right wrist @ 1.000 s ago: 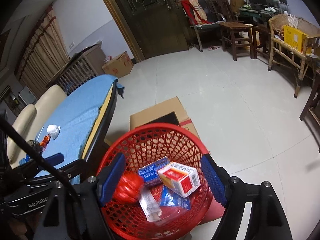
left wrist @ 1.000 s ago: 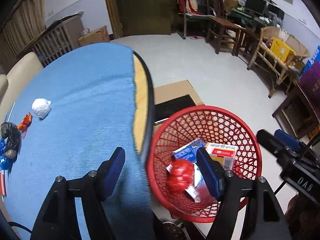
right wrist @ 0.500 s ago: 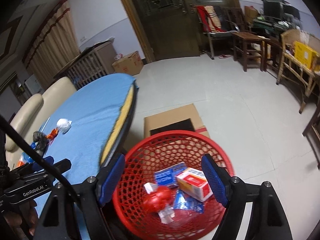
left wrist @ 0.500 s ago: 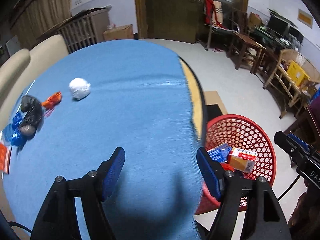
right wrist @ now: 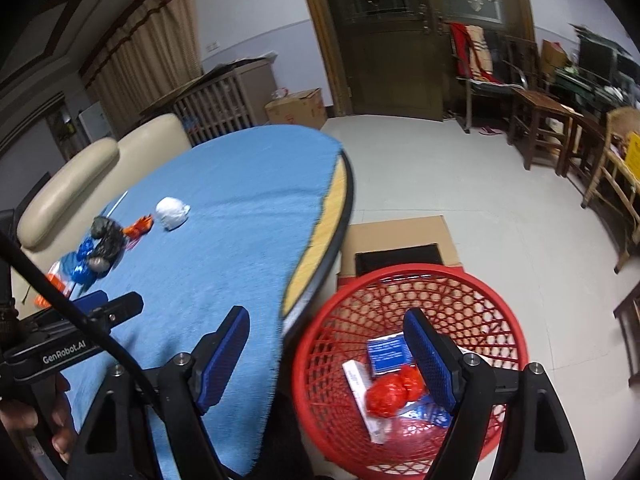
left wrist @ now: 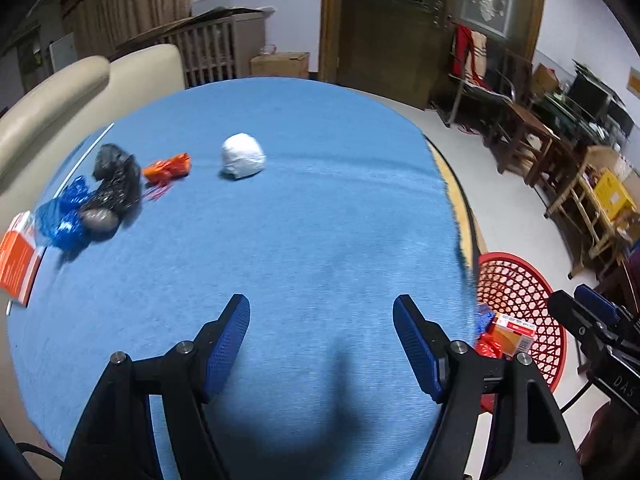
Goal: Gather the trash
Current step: 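Move both open tools back over the table toward the bags, then grasp the blue plastic bag with left tool while right grasps the black bag, then lift both bags and carry them toward the red wastebasket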
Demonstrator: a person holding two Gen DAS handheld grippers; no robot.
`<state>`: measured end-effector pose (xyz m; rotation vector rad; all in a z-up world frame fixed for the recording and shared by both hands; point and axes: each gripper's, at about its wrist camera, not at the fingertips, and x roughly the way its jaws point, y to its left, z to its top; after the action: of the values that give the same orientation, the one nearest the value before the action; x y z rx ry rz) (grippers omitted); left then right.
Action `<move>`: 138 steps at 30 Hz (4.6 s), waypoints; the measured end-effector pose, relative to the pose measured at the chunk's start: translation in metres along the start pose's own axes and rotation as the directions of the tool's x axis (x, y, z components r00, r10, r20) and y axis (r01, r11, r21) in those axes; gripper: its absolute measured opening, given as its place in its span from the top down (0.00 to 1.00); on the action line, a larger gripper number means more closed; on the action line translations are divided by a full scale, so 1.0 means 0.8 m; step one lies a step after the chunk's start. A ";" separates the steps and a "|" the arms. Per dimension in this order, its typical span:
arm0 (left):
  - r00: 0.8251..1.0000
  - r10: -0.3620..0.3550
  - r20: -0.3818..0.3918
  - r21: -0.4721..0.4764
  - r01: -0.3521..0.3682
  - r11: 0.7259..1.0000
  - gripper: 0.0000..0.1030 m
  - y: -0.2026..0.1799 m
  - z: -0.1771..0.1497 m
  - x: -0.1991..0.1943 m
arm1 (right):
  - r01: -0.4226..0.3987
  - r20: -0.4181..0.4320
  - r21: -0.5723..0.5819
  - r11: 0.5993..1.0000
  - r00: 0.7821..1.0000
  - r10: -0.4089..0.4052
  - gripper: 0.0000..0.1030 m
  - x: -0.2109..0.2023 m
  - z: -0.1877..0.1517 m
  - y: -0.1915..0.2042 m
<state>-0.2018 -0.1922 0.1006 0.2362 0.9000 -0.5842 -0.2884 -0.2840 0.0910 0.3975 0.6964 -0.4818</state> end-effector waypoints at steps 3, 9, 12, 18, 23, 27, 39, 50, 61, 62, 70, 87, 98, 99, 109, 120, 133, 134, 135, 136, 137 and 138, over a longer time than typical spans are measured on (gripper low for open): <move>1.000 0.006 -0.001 -0.028 -0.006 1.000 0.27 0.019 -0.003 0.002 | -0.012 -0.013 -0.030 0.999 1.000 0.012 0.21 0.006 -0.001 0.020; 0.999 0.035 -0.018 -0.102 -0.037 0.994 0.27 0.070 -0.019 0.012 | -0.052 -0.057 -0.095 0.994 0.997 0.046 0.21 0.027 -0.006 0.063; 0.998 0.053 -0.036 -0.153 -0.058 0.987 0.27 0.104 -0.029 0.020 | -0.077 -0.084 -0.126 0.989 0.994 0.066 0.21 0.042 -0.011 0.084; 0.993 0.108 -0.048 -0.259 -0.117 0.959 0.27 0.188 -0.026 0.028 | -0.116 -0.125 -0.176 0.978 0.988 0.094 0.21 0.063 -0.019 0.122; 0.983 0.183 0.008 -0.350 -0.169 0.921 0.27 0.275 0.018 0.026 | -0.132 -0.147 -0.195 0.972 0.984 0.104 0.21 0.074 -0.018 0.139; 0.973 0.231 0.028 -0.437 -0.196 0.878 0.27 0.339 0.057 0.030 | -0.131 -0.155 -0.196 0.972 0.983 0.101 0.21 0.083 -0.015 0.145; 0.978 0.177 -0.107 -0.465 -0.207 0.861 0.65 0.403 0.092 0.123 | -0.114 -0.180 -0.189 0.975 0.980 0.079 0.21 0.115 0.005 0.154; 0.986 0.164 -0.029 -0.452 -0.159 0.878 0.70 0.401 0.003 0.056 | -0.295 -0.209 -0.260 0.919 0.947 0.245 0.21 0.173 0.053 0.283; 0.978 0.205 -0.028 -0.461 -0.194 0.866 0.70 0.401 -0.069 0.007 | -0.469 -0.248 -0.195 0.861 0.873 0.420 0.21 0.269 0.081 0.469; 0.978 0.205 -0.028 -0.462 -0.194 0.865 0.70 0.401 -0.070 0.005 | -0.465 -0.247 -0.196 0.864 0.876 0.415 0.21 0.273 0.079 0.477; 0.978 0.204 -0.033 -0.470 -0.196 0.861 0.70 0.397 -0.062 0.005 | -0.446 -0.326 -0.243 0.862 0.874 0.360 0.69 0.307 0.066 0.512; 0.981 0.191 -0.021 -0.389 -0.184 0.903 0.70 0.324 -0.042 -0.001 | -0.422 -0.257 -0.220 0.880 0.895 0.365 0.76 0.180 0.032 0.332; 0.977 0.211 -0.039 -0.393 -0.209 0.895 0.70 0.320 -0.045 0.005 | -0.453 -0.254 -0.166 0.876 0.878 0.406 0.00 0.200 0.046 0.345; 0.976 0.216 -0.040 -0.393 -0.214 0.894 0.70 0.325 -0.046 0.005 | -0.455 -0.256 -0.177 0.873 0.877 0.406 0.00 0.205 0.048 0.357; 0.975 0.211 -0.070 -0.417 -0.221 0.881 0.70 0.348 -0.051 0.024 | -0.419 -0.364 -0.295 0.859 0.880 0.304 0.62 0.275 0.027 0.431; 0.977 0.209 -0.047 -0.367 -0.211 0.906 0.70 0.307 -0.043 0.017 | -0.432 -0.323 -0.221 0.874 0.878 0.353 0.63 0.222 0.026 0.348; 0.980 0.195 -0.028 -0.274 -0.196 0.942 0.70 0.242 -0.053 -0.008 | -0.459 -0.251 -0.078 0.885 0.868 0.428 0.63 0.144 -0.002 0.241; 0.980 0.196 -0.029 -0.269 -0.196 0.943 0.70 0.238 -0.057 -0.010 | -0.460 -0.245 -0.071 0.885 0.868 0.432 0.63 0.138 -0.004 0.234; 0.980 0.196 -0.030 -0.265 -0.197 0.944 0.70 0.235 -0.059 -0.010 | -0.460 -0.240 -0.065 0.885 0.868 0.434 0.63 0.132 -0.007 0.228; 0.980 0.195 -0.032 -0.261 -0.197 0.945 0.70 0.232 -0.062 -0.011 | -0.461 -0.237 -0.061 0.886 0.869 0.435 0.63 0.128 -0.010 0.225; 0.980 0.194 -0.033 -0.257 -0.196 0.946 0.70 0.229 -0.064 -0.012 | -0.461 -0.234 -0.058 0.886 0.869 0.436 0.63 0.127 -0.011 0.227; 0.980 0.195 -0.033 -0.250 -0.197 0.948 0.70 0.224 -0.066 -0.013 | -0.461 -0.231 -0.054 0.886 0.869 0.438 0.63 0.125 -0.012 0.230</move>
<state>-0.1395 -0.0185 0.0684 0.0958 0.9361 -0.2799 -0.1266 -0.1571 0.0496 0.4979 0.8037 0.0459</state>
